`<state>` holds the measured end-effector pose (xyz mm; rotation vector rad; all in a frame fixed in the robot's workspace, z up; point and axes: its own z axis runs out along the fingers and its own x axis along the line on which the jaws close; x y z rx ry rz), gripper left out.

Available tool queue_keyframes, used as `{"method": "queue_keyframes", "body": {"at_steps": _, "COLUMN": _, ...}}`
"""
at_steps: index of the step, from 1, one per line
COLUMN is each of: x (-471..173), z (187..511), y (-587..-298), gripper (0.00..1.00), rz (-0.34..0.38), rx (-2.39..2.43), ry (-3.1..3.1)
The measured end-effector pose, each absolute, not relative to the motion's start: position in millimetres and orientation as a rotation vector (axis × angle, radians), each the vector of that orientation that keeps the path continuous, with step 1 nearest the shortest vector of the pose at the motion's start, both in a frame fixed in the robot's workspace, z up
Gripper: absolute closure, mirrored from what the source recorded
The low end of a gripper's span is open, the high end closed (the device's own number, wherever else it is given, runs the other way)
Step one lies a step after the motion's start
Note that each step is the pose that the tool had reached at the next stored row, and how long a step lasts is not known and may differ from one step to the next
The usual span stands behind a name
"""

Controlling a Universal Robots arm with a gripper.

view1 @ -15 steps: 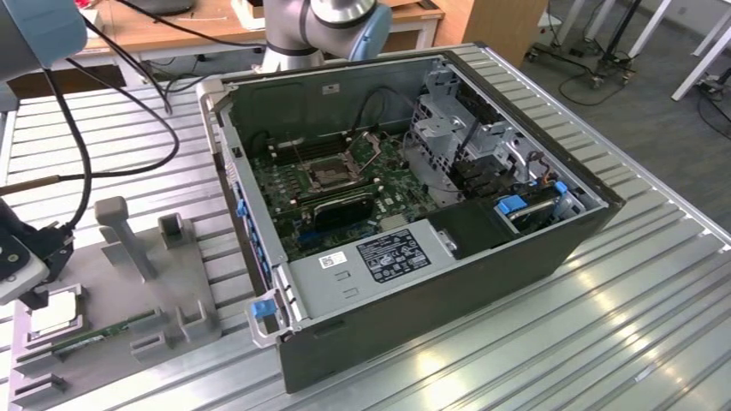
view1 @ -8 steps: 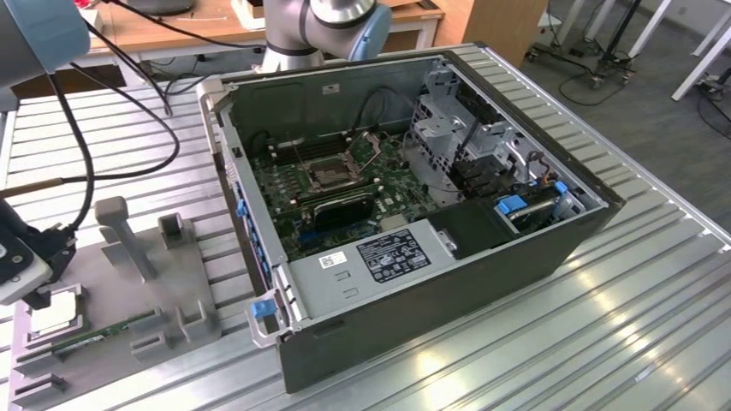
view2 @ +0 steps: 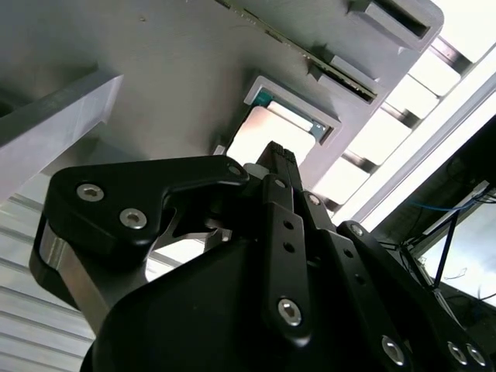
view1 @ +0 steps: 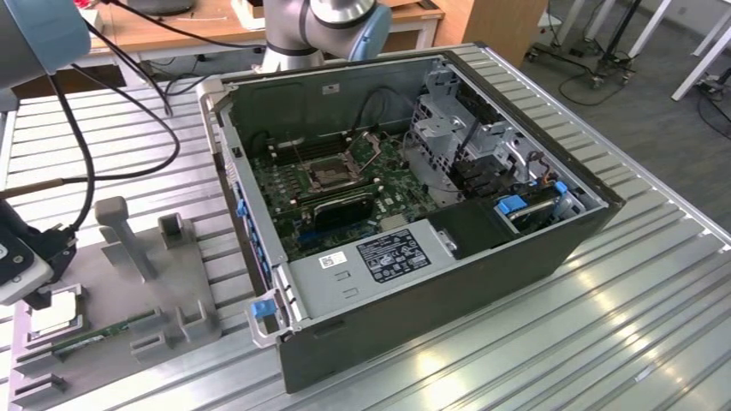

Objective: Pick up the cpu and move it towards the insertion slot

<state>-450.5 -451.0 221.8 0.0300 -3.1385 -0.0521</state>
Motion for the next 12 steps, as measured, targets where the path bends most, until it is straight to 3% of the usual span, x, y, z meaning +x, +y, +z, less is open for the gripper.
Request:
{"method": "queue_keyframes", "body": {"at_steps": 10, "x": -450.6, "z": 220.2, "y": -451.1, "gripper": 0.89, "rz": -0.052, "rx": 0.030, "ry": -3.138}}
{"method": "queue_keyframes", "body": {"at_steps": 12, "x": -450.6, "z": 220.2, "y": -451.1, "gripper": 0.83, "rz": -0.052, "rx": 0.030, "ry": -3.138}}
